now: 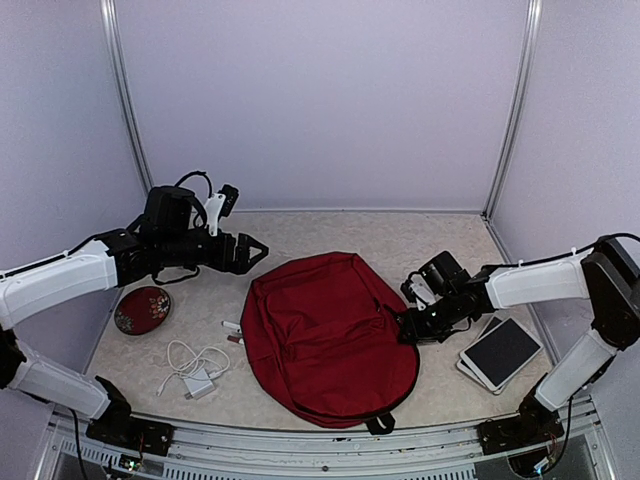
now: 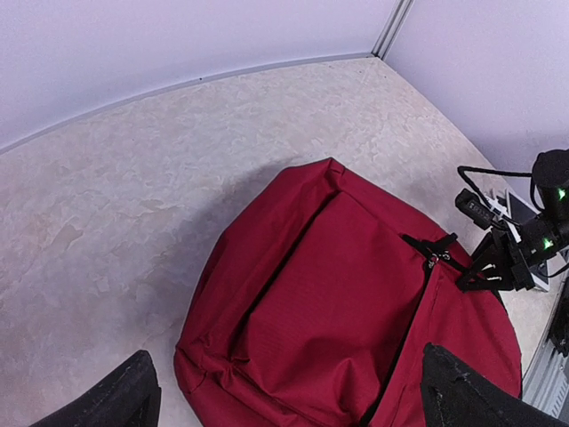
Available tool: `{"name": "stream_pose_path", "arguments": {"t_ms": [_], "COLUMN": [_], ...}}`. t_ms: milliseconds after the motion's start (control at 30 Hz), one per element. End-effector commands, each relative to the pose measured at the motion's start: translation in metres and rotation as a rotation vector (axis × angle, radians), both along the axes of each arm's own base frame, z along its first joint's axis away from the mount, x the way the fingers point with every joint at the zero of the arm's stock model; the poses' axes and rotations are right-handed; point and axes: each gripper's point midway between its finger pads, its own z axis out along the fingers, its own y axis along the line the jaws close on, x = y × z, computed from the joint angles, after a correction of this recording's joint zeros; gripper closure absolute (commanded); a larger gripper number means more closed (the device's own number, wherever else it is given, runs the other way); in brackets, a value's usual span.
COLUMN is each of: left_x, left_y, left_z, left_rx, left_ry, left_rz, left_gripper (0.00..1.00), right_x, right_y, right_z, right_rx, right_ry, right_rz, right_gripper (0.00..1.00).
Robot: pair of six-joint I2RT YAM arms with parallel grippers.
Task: Pack the student bag
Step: Pick up the student bag from the center of the board.
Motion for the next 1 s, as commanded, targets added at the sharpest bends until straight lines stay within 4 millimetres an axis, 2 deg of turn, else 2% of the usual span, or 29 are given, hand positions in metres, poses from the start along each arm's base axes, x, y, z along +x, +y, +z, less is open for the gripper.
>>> {"name": "stream_pose_path", "arguments": {"t_ms": [0,200,333,400,500,600,667,767,867,967], "left_x": [0.005,0.006,0.001,-0.003,-0.012,-0.024,-0.030,-0.039,-0.051,-0.064], "left_y": [0.002,-0.001,-0.009,-0.012,-0.017,-0.020,-0.019,-0.025,-0.045,-0.075], "left_z": [0.026,0.039,0.051,0.063,0.093,0.119,0.123,0.124,0.126,0.118], "left_rx": [-0.022,-0.038,-0.052,-0.052,-0.055,-0.049,-0.036,-0.010,0.056,0.229], "left_ry": [-0.073,-0.120,-0.142,-0.174,-0.269,-0.403,-0.480,-0.559,-0.621,-0.699], "left_rz": [-0.005,-0.029,-0.088,-0.131,-0.203,-0.269,-0.296,-0.348,-0.432,-0.528], "left_gripper": [0.01,0.01,0.01,0.01,0.01,0.01,0.01,0.01,0.01,0.01], "right_x": [0.019,0.039,0.047,0.050,0.050,0.043,0.035,0.018,-0.003,-0.020], "right_y": [0.000,-0.003,0.003,0.002,0.008,0.023,0.033,0.046,0.061,0.074], "right_z": [0.037,0.100,0.155,0.183,0.219,0.259,0.276,0.289,0.293,0.299], "right_rx": [-0.024,-0.104,-0.084,-0.081,-0.077,-0.057,-0.062,-0.092,-0.132,-0.162], "right_ry": [-0.115,-0.268,-0.415,-0.504,-0.608,-0.716,-0.770,-0.819,-0.851,-0.894], "right_rz": [0.028,0.125,0.196,0.226,0.294,0.383,0.453,0.575,0.740,0.878], "right_gripper": [1.00,1.00,1.00,1.00,1.00,1.00,1.00,1.00,1.00,1.00]}}
